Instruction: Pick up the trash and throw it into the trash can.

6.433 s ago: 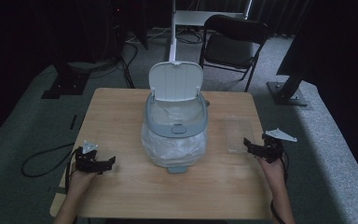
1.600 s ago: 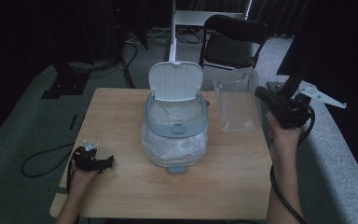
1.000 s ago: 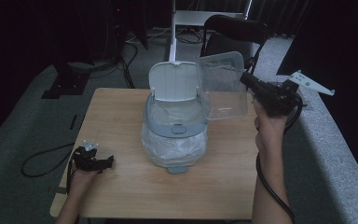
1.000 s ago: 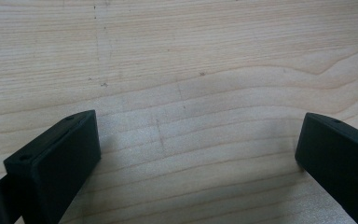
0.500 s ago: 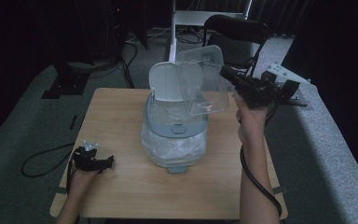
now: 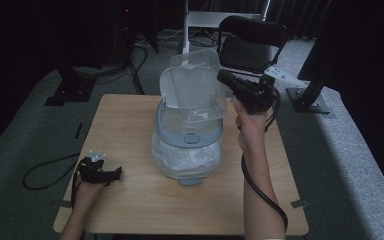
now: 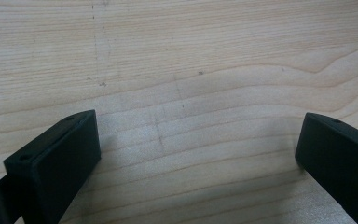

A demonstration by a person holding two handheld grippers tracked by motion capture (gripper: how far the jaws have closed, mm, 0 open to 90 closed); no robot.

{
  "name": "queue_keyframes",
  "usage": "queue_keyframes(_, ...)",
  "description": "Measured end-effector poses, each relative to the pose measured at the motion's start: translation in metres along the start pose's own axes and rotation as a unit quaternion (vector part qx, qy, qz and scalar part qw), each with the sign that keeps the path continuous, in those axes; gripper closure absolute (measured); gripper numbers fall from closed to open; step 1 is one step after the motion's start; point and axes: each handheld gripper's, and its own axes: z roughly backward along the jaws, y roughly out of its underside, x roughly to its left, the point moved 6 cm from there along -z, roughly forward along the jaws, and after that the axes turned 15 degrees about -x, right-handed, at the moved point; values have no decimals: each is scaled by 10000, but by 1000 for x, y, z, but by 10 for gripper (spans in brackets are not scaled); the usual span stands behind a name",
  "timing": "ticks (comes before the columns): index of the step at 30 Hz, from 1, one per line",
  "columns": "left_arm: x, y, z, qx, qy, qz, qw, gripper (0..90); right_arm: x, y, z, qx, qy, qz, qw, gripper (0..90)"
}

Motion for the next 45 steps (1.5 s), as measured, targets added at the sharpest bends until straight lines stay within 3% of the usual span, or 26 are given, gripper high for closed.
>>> queue_keyframes(9, 0, 0, 1, -10, 19, -8, 10000, 7, 5, 16, -21, 121, -143, -130, 9997, 855)
queue_keyframes(17, 0, 0, 1, -9, 23, -6, 10000, 7, 2, 25, -26, 125, -210, -238, 9994, 832)
queue_keyframes(21, 0, 0, 1, -10, 23, -7, 10000, 7, 0, 30, -27, 324, -318, -338, 9984, 628)
queue_keyframes(23, 0, 0, 1, -10, 20, -8, 10000, 7, -1, 33, -27, 431, -231, -239, 9985, 596)
queue_keyframes(26, 0, 0, 1, -10, 23, -13, 10000, 7, -2, 34, -25, 392, -280, -381, 9981, 485)
queue_keyframes(28, 0, 0, 1, -11, 24, -14, 10000, 7, -5, 34, -22, 368, -236, -433, 9981, 421)
queue_keyframes(33, 0, 0, 1, -10, 24, -14, 10000, 7, -17, 36, -15, 466, 53, -290, 9985, 298)
queue_keyframes(35, 0, 0, 1, -10, 23, -14, 10000, 7, -20, 37, -12, 452, 90, -296, 9985, 282)
queue_keyframes(36, 0, 0, 1, -11, 23, -13, 10000, 7, -24, 37, -9, 479, 31, -318, 9983, 203)
queue_keyframes(37, 0, 0, 1, -9, 24, -15, 10000, 7, -26, 38, -7, 483, 17, -338, 9983, 184)
queue_keyframes(40, 0, 0, 1, -9, 24, -15, 10000, 7, -37, 37, -2, 491, 380, -245, 9978, 181)
queue_keyframes(45, 0, 0, 1, -11, 23, -12, 10000, 7, -53, 40, 5, 644, 704, -198, 9952, 168)
